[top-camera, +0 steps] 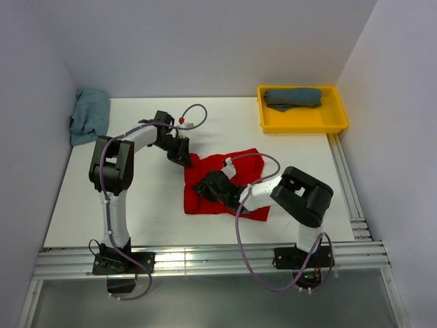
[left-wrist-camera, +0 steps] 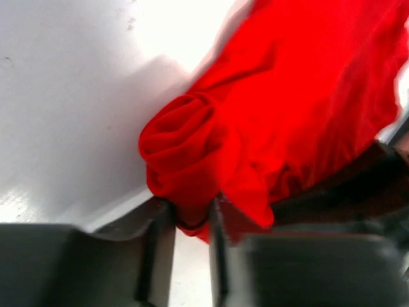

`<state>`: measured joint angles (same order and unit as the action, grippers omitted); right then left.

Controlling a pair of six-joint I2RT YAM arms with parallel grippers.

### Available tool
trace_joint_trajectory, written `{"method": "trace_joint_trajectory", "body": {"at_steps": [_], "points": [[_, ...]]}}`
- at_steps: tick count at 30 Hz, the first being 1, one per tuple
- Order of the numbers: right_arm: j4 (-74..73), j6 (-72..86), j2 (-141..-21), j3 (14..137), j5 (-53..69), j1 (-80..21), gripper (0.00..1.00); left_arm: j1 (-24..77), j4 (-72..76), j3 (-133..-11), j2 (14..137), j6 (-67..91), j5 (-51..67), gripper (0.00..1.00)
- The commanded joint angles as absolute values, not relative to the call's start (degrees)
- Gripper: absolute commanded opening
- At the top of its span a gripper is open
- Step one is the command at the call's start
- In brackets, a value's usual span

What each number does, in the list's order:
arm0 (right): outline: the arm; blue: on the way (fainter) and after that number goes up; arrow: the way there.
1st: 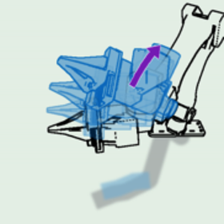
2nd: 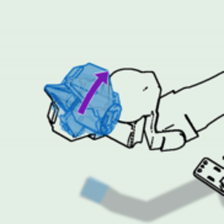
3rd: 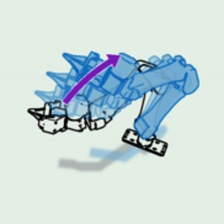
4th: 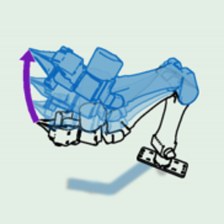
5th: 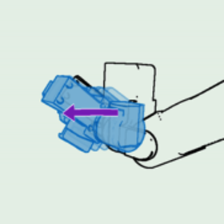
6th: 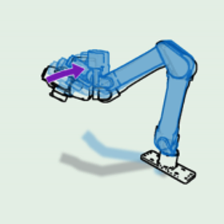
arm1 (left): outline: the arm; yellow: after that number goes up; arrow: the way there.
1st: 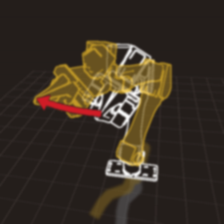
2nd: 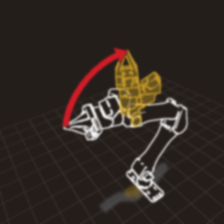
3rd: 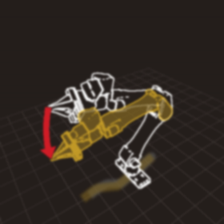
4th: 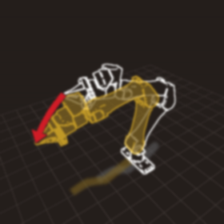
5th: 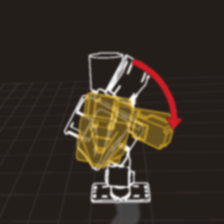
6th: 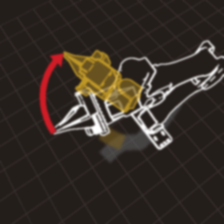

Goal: Roll the t-shirts
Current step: Roll the tshirt

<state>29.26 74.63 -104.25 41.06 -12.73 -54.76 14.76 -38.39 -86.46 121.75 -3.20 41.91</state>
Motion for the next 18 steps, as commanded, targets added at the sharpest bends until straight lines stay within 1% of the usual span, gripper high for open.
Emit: {"method": "trace_joint_trajectory", "body": {"at_steps": [1, 2, 3, 5, 7, 12, 13, 18], "points": [[11.55, 69.88, -103.1, 45.78, -19.76, -55.45, 0.42, 16.34, -38.74, -88.15, 120.06, -2.19, 33.85, 0.19], [8.47, 68.13, -102.4, 49.1, -22.82, -56.07, 0.47, 16.87, -39.28, -88.85, 119.8, -1.94, 31.84, 0.09], [2.52, 67.33, -102.22, 50.96, -24.59, -57.21, 0.5, 17.14, -40.16, -89.29, 119.53, -2.19, 28.34, 0.05], [-3.13, 65.84, -102.13, 56.13, -29.06, -58.44, 0.57, 17.93, -42.79, -90.69, 119.53, -2.29, 25.07, 0.0], [-10.61, 65.39, -102.13, 59.4, -31.54, -60.37, 0.61, 18.72, -44.55, -91.58, 119.79, -2.55, 22.07, 0.0], [-25.1, 63.9, -104.84, 71.52, -39.97, -63.89, 0.62, 20.39, -48.16, -94.3, 120.14, -2.02, 16.27, 0.0], [-26.53, 62.94, -105.81, 75.02, -40.69, -64.85, 0.62, 20.74, -48.77, -94.83, 120.41, -2.02, 15.39, 0.0], [-33.03, 60.03, -112.49, 83.92, -41.92, -65.65, 0.62, 21.27, -52.38, -99.4, 122.86, -1.76, 15.03, 0.0]]}}
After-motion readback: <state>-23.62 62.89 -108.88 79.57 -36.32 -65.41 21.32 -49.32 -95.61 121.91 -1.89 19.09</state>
